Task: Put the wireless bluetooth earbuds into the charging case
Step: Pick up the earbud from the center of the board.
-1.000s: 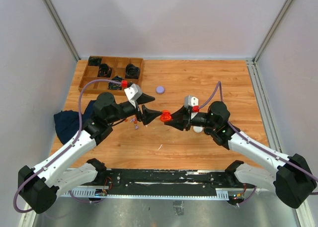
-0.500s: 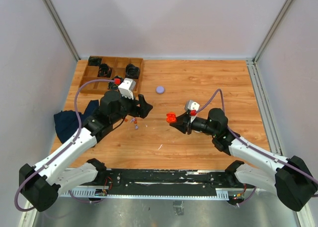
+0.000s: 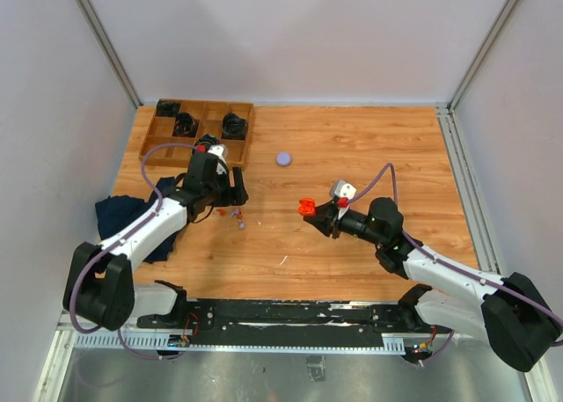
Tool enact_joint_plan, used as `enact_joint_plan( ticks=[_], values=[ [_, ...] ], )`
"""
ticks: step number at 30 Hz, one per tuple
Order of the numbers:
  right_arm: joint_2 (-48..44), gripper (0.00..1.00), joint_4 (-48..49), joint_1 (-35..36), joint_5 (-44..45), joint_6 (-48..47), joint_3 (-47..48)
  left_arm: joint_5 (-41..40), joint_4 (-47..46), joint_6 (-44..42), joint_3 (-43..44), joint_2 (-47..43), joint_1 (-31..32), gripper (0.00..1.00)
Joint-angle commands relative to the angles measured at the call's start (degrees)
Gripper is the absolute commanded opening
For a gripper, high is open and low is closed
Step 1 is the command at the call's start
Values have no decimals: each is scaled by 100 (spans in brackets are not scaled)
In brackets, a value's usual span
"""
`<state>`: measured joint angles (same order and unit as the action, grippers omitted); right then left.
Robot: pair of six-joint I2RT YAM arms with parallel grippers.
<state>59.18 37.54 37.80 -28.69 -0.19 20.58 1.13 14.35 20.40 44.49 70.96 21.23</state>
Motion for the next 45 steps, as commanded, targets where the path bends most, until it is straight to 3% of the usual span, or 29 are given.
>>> enact_joint_plan(
  ticks=[1,9,19,28,45],
  values=[
    [-7,10,402,-55,361,-83,-153,333,206,-244,286,550,-293,79],
    [-2,10,283,-57,502,-212,-133,548,604,-663,860,1747,-694,79],
    [63,10,228,-55,518,-254,-103,665,587,-601,733,1592,-708,76],
    [92,10,162,-55,543,-288,-81,625,919,-905,1211,2341,-709,76],
    [67,10,50,-55,531,-307,-41,1123,1347,-167,249,1427,-711,75]
  ],
)
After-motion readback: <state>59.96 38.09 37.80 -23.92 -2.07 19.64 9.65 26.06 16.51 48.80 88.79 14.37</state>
